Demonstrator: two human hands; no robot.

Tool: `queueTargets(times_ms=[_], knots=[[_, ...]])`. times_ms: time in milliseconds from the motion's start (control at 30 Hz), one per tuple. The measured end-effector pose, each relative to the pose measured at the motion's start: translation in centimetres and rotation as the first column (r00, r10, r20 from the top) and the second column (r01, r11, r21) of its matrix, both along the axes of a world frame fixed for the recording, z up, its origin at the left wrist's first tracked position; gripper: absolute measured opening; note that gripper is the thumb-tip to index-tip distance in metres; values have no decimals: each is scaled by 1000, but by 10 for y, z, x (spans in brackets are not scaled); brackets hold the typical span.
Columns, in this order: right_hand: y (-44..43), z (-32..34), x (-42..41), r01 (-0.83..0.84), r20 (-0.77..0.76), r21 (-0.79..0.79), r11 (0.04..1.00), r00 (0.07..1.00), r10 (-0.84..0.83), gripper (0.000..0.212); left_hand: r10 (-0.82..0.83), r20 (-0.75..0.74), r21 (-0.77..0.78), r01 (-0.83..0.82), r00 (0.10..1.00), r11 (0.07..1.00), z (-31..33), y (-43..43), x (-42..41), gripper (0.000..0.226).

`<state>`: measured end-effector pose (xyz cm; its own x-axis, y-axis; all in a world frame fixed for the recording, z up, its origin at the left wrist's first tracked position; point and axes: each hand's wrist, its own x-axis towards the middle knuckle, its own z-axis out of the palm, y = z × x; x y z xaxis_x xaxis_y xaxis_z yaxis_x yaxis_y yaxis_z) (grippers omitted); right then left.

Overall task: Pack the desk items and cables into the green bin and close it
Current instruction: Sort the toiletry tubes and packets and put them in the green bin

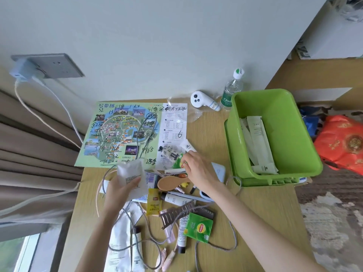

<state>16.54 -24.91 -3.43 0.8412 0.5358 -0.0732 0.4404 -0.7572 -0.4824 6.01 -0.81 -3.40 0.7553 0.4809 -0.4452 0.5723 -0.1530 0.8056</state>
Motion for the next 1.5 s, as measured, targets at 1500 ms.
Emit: queueTargets(times_ms=[1500], knots=[[53, 25, 34, 311, -111, 145, 939, 948, -297, 29, -102, -455, 91, 160, 884, 983, -30, -9, -1, 103]])
